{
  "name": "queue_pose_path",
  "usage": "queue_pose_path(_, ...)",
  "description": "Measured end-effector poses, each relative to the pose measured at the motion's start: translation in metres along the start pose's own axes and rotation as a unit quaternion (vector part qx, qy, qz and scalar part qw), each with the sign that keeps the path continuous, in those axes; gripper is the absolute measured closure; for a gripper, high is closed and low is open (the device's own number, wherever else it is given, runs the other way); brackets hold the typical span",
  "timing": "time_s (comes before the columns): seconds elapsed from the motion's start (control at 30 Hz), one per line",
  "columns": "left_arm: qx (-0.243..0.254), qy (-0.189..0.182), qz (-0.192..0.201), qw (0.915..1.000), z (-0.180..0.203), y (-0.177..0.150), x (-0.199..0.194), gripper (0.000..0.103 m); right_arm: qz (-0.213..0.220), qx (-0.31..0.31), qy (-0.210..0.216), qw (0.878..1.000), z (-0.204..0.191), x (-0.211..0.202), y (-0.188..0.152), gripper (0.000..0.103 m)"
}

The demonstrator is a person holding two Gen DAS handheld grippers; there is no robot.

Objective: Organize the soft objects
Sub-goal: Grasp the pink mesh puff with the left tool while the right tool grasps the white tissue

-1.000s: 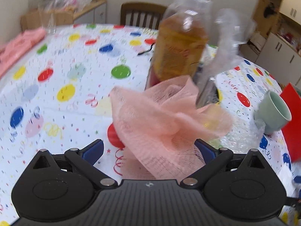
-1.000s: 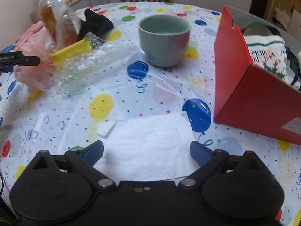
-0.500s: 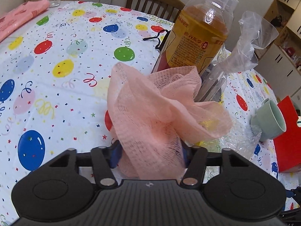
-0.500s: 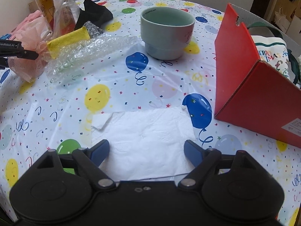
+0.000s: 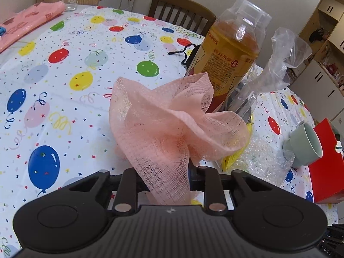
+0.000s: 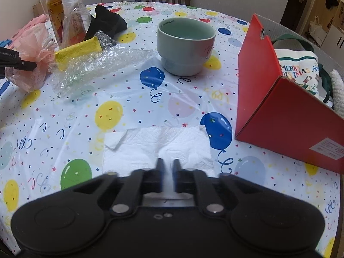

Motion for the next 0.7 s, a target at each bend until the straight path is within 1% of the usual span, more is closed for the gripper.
queue_pose_path(0.1,0.003,0.002,0.006,1.0,0.0,0.0,-0.007,0.082,0.01,0.009,0.005,1.0,0.002,-0.005,0.001,0.102)
queue_pose_path(0.27,-0.003,-0.001,0.014,0.9999,-0.002,-0.001,-0.021,0.083,0.031,0.02,0.017,0.999,0.004,-0.02,0.005,0.103)
queue_pose_path(0.53,0.001,-0.015,0.034,0.9993,0.007,0.003,-0.05,0.083,0.085,0.039,0.041,0.995,0.007,-0.07,0.018,0.103)
queue_pose_path(0.7,0.026,-0.022,0.044,0.9984,0.025,0.008,-0.071,0.083,0.114,0.048,0.046,0.991,0.013,-0.1,0.028,0.103)
Point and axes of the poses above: each gripper's, at about its wrist camera, not at the fingertips, and x roughly the way its jaws point, z to its right, y to its top, the point moved 7 cm from there along x, roughly the way its jaws point, and after that the axes turned 7 degrees about x, right-handed, at the moved point
